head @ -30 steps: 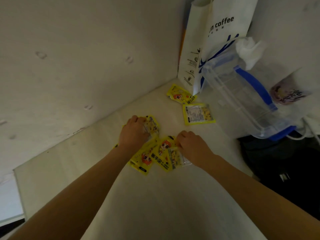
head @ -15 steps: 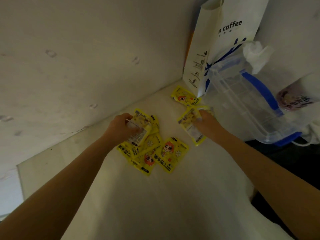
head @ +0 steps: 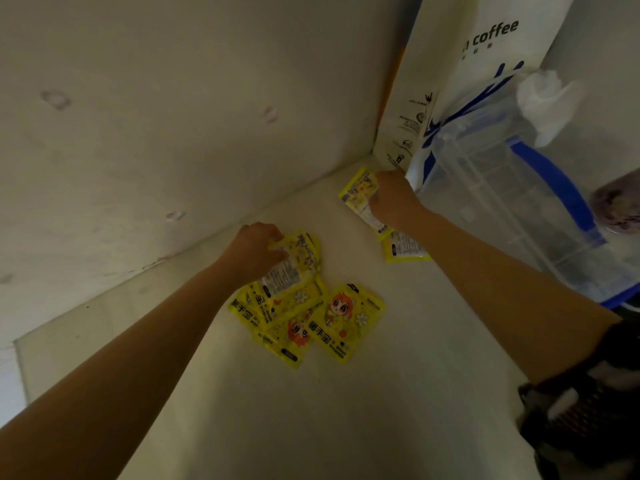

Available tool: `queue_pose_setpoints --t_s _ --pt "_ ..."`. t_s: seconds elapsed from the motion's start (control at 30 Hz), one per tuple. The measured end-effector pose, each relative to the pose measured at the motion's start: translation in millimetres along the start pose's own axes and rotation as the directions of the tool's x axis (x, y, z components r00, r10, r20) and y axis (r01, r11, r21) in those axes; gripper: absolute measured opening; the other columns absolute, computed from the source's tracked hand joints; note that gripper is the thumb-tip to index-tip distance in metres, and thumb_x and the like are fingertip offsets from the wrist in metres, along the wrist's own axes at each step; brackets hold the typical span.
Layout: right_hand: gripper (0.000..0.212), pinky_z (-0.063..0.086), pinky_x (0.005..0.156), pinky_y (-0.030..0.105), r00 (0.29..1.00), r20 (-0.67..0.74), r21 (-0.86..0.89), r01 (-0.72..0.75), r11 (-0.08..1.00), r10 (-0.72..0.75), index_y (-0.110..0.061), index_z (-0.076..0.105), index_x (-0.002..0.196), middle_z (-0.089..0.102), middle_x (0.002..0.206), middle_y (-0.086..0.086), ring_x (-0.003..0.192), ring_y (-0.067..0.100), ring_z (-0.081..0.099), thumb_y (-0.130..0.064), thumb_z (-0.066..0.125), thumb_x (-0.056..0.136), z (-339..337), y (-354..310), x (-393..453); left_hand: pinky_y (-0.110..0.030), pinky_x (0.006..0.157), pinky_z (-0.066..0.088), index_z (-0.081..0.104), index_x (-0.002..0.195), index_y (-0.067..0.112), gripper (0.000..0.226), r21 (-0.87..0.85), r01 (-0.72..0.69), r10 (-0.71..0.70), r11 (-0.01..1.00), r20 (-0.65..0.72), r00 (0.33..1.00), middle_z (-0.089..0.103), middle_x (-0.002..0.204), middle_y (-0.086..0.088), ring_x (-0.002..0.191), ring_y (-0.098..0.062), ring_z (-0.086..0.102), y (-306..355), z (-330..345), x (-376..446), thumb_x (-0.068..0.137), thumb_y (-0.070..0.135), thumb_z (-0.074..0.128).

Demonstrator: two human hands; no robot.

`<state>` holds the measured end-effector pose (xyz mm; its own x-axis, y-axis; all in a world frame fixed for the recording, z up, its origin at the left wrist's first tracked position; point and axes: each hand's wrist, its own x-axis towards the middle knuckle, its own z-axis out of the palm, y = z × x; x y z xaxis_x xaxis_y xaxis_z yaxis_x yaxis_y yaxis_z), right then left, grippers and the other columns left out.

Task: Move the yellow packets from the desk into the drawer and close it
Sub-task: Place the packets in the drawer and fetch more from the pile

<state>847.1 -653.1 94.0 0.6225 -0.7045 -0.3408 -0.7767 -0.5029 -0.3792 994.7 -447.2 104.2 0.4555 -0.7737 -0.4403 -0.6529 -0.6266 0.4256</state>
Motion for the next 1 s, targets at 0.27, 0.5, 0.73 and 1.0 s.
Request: queue_pose_setpoints --t_s 0.27,0.5,0.73,1.0 --pt "0.037 0.04 0.092 0.041 1.0 0.029 -0.065 -0.005 0.998 0.007 0.003 0.039 0.128 0.04 0.13 0.024 0.112 0.037 0.045 -0.01 0.044 0.094 19 2 -4 -0.039 0.094 0.044 0.052 0.124 0.011 0.046 0.019 0.018 -0.019 1.0 0.043 0.999 0.059 0.124 -0.013 0.113 -0.031 0.054 0 6 5 0.086 0.032 0.066" --pt "0.039 0.035 0.102 0.05 0.994 0.082 -0.035 -0.073 0.997 0.076 -0.01 0.044 0.13 0.03 0.138 0.014 0.126 0.035 0.032 -0.023 0.05 0.094 43 -15 -51 -0.044 0.094 0.032 0.054 0.119 0.018 0.053 0.182 0.05 -0.05 0.982 -0.003 0.999 0.051 0.122 -0.007 0.117 -0.029 0.045 4 15 -7 0.076 0.043 0.073" --pt "0.04 0.039 0.102 0.048 0.985 0.125 0.087 -0.13 0.988 0.119 -0.013 0.05 0.124 0.041 0.131 0.017 0.124 0.036 0.038 -0.03 0.059 0.089 50 -18 -76 -0.039 0.087 0.027 0.056 0.111 0.018 0.037 0.152 0.011 0.011 0.988 -0.142 0.99 0.062 0.112 -0.004 0.108 -0.028 0.051 6 10 -25 0.08 0.032 0.069" --pt "0.024 0.049 0.09 0.044 0.994 0.001 0.376 -0.104 0.921 0.112 -0.008 0.055 0.112 0.063 0.112 0.012 0.105 0.031 0.059 -0.017 0.058 0.09 21 -5 -98 -0.037 0.07 0.053 0.05 0.1 0.016 0.041 -0.306 0.066 -0.107 0.95 -0.119 0.987 0.059 0.102 -0.007 0.087 -0.028 0.06 -6 -8 -51 0.072 0.019 0.08"
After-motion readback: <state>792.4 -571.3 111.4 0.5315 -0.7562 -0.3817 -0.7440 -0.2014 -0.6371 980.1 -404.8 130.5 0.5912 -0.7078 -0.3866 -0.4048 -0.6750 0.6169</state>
